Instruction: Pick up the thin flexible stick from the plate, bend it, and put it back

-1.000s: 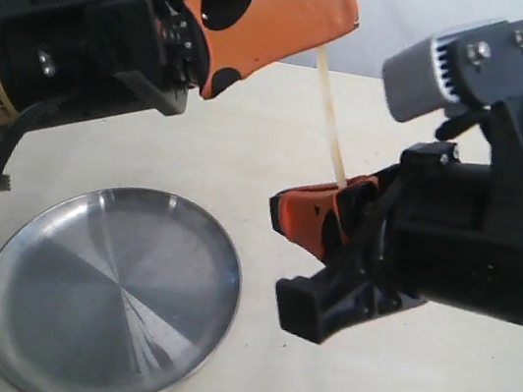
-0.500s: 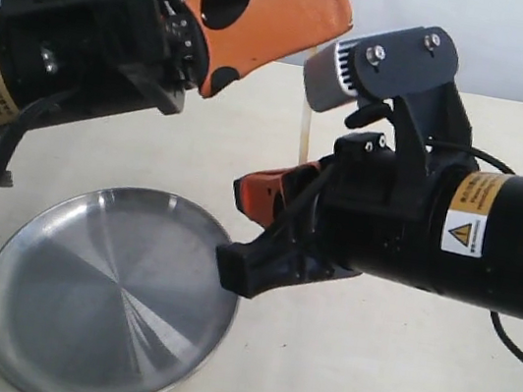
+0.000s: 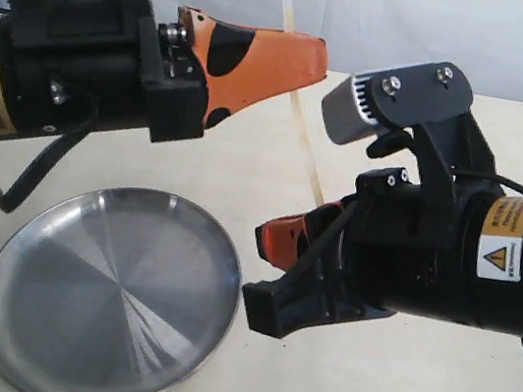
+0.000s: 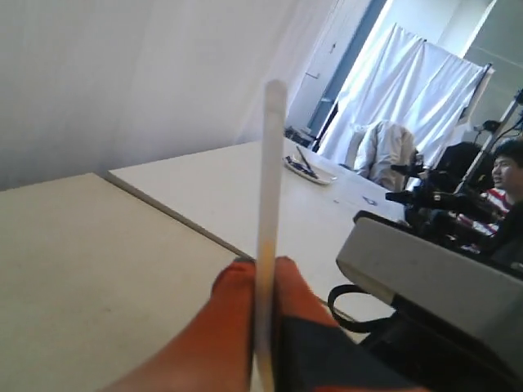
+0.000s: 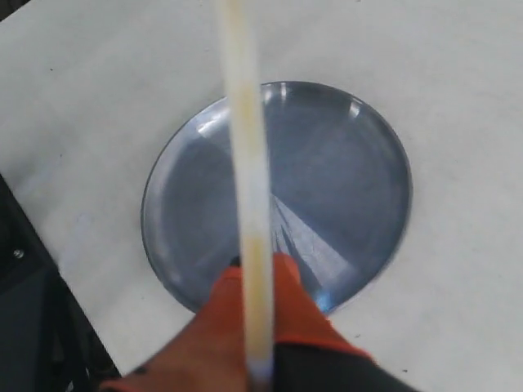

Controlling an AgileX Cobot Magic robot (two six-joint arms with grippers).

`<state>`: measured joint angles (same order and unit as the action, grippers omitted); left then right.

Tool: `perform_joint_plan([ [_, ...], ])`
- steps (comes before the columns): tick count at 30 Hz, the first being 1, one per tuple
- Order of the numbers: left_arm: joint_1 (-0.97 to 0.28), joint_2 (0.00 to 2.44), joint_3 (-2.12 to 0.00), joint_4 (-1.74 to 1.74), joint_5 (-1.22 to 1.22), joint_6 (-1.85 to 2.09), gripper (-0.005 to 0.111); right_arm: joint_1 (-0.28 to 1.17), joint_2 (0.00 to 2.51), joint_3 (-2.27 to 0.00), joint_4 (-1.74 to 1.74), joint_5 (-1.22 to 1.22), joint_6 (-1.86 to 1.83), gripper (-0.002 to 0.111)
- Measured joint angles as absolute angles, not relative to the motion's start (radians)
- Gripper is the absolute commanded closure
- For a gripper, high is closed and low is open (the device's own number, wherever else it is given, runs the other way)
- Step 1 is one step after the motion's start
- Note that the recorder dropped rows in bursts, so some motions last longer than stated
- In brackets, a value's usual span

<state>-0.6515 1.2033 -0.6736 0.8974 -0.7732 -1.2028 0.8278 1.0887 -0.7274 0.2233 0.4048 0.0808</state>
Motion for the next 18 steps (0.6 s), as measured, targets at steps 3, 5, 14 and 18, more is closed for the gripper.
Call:
perform_joint_plan([
  [3, -0.657, 1.138, -0.67, 0.911, -0.706, -1.162, 0.106, 0.828, 1.087, -0.732, 0.208, 0.374, 0.087, 0.108],
  [5, -0.66, 1.088, -0.665, 0.918, -0.645, -1.153, 0.106, 0.828, 1.086, -0.734, 0.188, 0.345, 0.098, 0.108],
  [14, -0.666, 0.873, -0.654, 1.018, -0.336, -1.184, 0.106, 0.833, 1.136, -0.75, 0.13, 0.217, 0.136, 0.108],
  [18, -0.666, 0.801, -0.647, 1.018, -0.253, -1.198, 0.106, 0.839, 1.166, -0.754, 0.126, 0.184, 0.137, 0.108],
])
